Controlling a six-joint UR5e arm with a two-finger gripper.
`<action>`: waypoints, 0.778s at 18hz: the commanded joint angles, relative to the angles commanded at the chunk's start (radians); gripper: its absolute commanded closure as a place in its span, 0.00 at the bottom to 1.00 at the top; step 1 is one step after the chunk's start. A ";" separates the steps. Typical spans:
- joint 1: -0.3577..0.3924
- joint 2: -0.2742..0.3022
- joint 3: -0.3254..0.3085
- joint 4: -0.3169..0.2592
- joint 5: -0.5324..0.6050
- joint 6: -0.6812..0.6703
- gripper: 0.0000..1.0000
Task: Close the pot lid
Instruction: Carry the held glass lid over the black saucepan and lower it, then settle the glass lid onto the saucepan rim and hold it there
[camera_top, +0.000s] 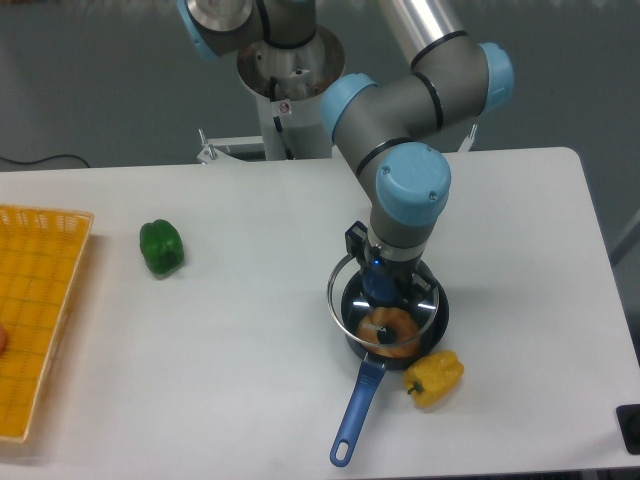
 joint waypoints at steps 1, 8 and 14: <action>0.000 0.000 0.000 0.005 0.000 0.002 0.49; 0.002 -0.012 0.000 0.022 0.003 0.002 0.49; 0.006 -0.014 -0.002 0.023 0.005 0.003 0.49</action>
